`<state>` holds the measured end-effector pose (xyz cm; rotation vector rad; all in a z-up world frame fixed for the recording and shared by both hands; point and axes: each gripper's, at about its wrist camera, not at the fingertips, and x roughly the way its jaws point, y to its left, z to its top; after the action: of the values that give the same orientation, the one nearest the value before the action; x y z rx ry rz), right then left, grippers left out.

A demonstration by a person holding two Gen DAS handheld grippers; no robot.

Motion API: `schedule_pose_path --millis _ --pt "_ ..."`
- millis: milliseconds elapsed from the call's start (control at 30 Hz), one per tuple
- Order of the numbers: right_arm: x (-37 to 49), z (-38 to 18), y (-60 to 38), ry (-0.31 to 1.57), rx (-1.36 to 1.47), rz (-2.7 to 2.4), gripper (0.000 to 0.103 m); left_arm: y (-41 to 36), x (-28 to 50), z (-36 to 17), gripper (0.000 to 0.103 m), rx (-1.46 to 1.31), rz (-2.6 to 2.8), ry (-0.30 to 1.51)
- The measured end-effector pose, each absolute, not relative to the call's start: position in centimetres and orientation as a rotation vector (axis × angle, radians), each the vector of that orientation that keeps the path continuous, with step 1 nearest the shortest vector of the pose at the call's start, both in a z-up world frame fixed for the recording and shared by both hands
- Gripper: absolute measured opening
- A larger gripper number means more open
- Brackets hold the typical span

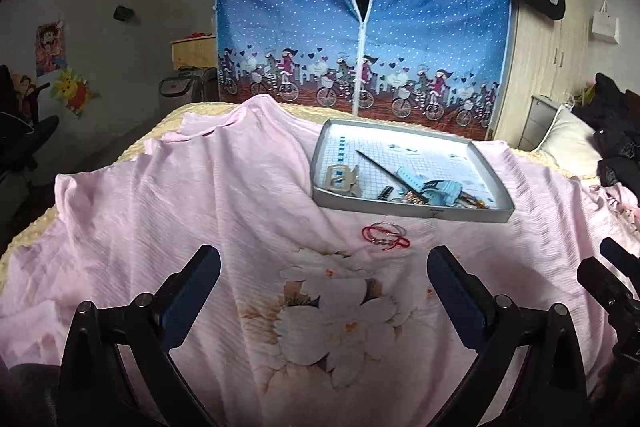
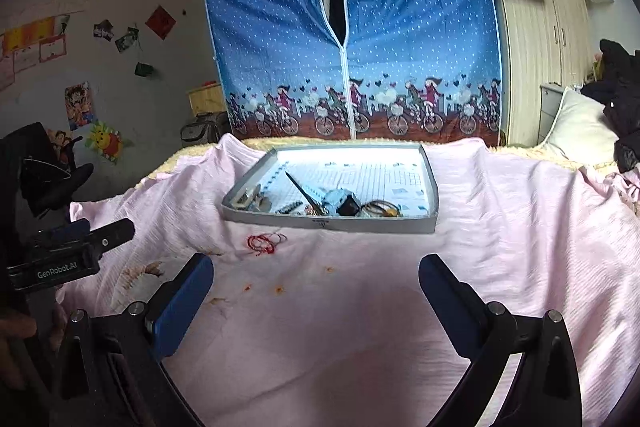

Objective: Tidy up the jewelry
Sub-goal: 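Lift both open tools up and away from the tray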

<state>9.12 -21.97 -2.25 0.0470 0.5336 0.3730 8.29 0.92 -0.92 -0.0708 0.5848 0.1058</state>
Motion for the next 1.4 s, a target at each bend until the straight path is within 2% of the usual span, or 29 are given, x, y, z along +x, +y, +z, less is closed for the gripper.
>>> schedule_pose_path --millis 233,700,933,1400 --pt "11.2 -5.1 -22.5 0.716 0.083 0.313 0.103 1.8 9.2 -2.7 0.102 -0.114 0.119 0.681" --pt "11.0 -5.1 -21.9 0.731 0.050 0.305 0.103 1.3 10.1 -2.4 0.102 -0.097 0.072 0.728" --pt "11.5 -5.3 -21.7 0.744 0.040 0.301 0.103 1.2 12.2 -1.2 0.102 0.003 0.027 0.754" --pt "14.6 -6.5 -21.6 0.791 0.083 0.345 0.103 2.7 20.4 -4.8 0.101 0.028 -0.102 1.052"
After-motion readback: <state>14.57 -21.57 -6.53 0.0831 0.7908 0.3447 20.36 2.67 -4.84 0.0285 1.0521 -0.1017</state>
